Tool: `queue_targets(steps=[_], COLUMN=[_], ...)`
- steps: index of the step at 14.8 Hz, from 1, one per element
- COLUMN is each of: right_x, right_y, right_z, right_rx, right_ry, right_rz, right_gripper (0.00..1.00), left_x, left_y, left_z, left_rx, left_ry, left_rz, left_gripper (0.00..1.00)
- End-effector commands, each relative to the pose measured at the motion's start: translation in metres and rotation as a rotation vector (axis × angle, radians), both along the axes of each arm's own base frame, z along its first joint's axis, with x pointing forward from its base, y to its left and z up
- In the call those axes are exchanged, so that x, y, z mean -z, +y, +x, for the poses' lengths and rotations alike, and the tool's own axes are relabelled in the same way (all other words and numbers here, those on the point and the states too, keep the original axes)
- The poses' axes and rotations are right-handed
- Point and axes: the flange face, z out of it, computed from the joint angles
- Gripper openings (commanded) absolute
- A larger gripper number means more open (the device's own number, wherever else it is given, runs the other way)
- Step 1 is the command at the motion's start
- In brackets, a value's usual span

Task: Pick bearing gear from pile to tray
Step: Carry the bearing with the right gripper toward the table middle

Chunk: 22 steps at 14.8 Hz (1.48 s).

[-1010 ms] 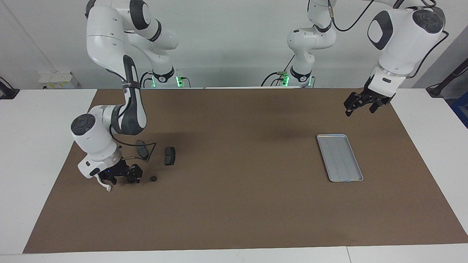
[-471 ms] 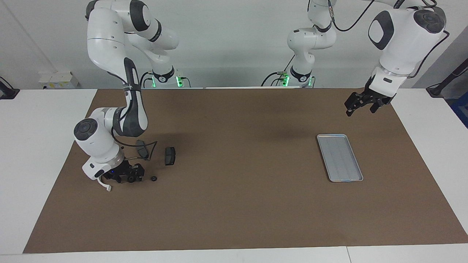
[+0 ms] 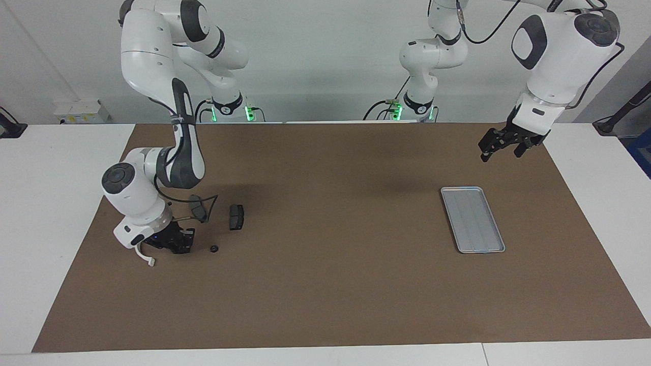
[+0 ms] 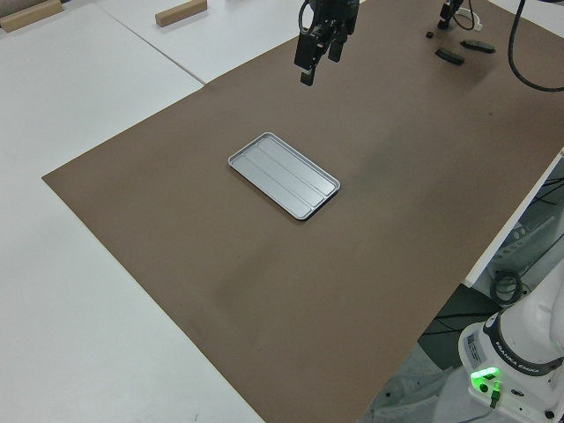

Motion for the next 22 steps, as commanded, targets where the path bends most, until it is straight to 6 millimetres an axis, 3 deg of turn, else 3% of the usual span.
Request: queue_targets(steps=[1,2,3,4,7,9,11,14,16,20,22], right_x=[-0.087,-0.119,-0.150,-0.167,-0.174,-0.173,-0.162,-0.117,-0.075,-0.024,-0.008], right_y=[0.052,0.070,0.099,0.135,0.253,0.328,0.380,0.407,0.428,0.425,0.425], right_z=[0.007,0.014,0.019,0.020,-0.001,-0.028,-0.046,-0.054,-0.065,-0.074,-0.079], right_rx=[0.062,0.112,0.164,0.209,0.339,0.380,0.451,0.466,0.447,0.422,0.408], right_ry=[-0.006,-0.010,-0.019,-0.028,-0.081,-0.083,-0.097,-0.105,-0.088,-0.060,-0.045], right_rz=[0.002,0.006,0.013,0.018,-0.003,0.015,0.041,0.057,0.053,0.030,0.019], right_gripper=[0.00,0.00,0.00,0.00,0.00,0.00,0.00,0.00,0.00,0.00,0.00], left_x=[-0.001,-0.001,-0.001,-0.002,-0.002,0.000,0.001,0.004,0.017,0.042,0.053], left_y=[-0.002,-0.001,-0.002,-0.001,-0.001,0.002,0.002,0.004,0.003,-0.028,-0.046], left_z=[-0.010,-0.010,-0.009,-0.009,-0.008,-0.010,-0.009,-0.010,-0.014,-0.015,-0.016], left_rx=[0.009,0.008,0.007,0.005,0.000,-0.004,-0.003,-0.010,-0.033,-0.062,-0.060], left_ry=[0.001,-0.002,-0.005,-0.008,-0.013,0.001,-0.002,-0.001,0.002,0.010,0.019], left_rz=[0.012,0.012,0.012,0.011,0.010,0.010,0.010,0.010,0.011,0.011,0.012], left_gripper=[1.00,1.00,1.00,1.00,1.00,1.00,1.00,1.00,1.00,1.00,1.00])
